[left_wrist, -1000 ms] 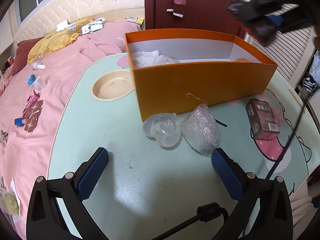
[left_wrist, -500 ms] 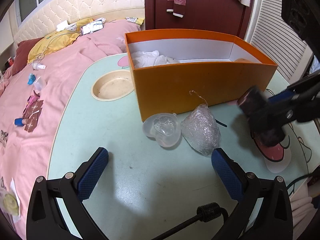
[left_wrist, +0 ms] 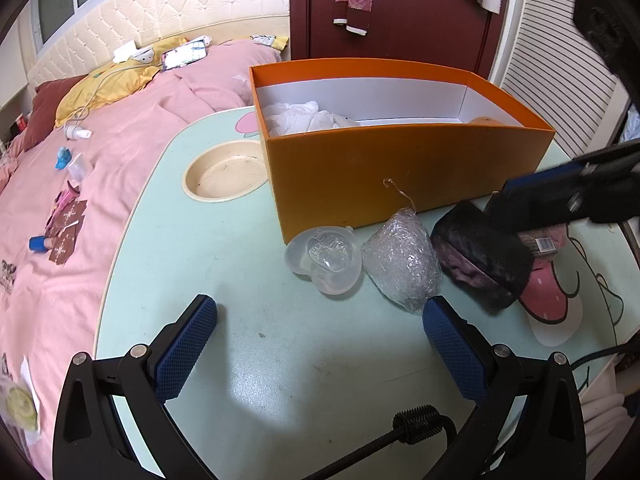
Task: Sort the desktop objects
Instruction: 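Set the black case on the table beside the carton, open right gripper, then reach the left gripper into the box and grasp the tan plush toy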
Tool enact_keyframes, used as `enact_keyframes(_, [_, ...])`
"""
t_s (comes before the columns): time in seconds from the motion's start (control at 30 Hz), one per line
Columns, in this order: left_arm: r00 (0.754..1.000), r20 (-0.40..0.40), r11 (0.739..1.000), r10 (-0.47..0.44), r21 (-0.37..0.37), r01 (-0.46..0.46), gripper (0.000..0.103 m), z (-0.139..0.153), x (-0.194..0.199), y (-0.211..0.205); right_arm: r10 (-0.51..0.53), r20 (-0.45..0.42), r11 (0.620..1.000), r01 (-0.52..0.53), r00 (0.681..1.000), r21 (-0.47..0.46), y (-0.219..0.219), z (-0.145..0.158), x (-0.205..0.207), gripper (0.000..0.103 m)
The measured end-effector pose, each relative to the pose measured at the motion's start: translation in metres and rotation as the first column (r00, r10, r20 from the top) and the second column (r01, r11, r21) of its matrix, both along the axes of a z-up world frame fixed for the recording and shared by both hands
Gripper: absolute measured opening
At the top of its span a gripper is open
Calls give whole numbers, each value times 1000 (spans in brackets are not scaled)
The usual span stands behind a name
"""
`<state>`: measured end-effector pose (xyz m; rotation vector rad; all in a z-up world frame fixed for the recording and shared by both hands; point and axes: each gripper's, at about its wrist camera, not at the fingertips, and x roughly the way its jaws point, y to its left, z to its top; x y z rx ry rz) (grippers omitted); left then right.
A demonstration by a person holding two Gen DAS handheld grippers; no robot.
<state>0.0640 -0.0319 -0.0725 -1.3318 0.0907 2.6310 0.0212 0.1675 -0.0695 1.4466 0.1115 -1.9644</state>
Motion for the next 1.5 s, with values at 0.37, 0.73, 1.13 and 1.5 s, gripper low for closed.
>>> enact_keyframes(0.37, [1000,4,1000,-14,14,14,103,11,4,-6,-184,-324,982,160,928,-98,48,8,44,50])
enact_keyframes(0.73, [996,-42,989,-78,123,83,103,77,-9,-18,-466,-277,885,445,840,-139,116,-36,44,51])
enact_keyframes(1.13, [927,111,930,-359,127,345,96,102,-135,97,-523,-181,844,476,833,-247,141,-47,45,55])
enact_keyframes(1.5, [790,357,866,-498,150,478,80,30,-177,172,-546,-122,819,498,829,-287,148,-43,50,59])
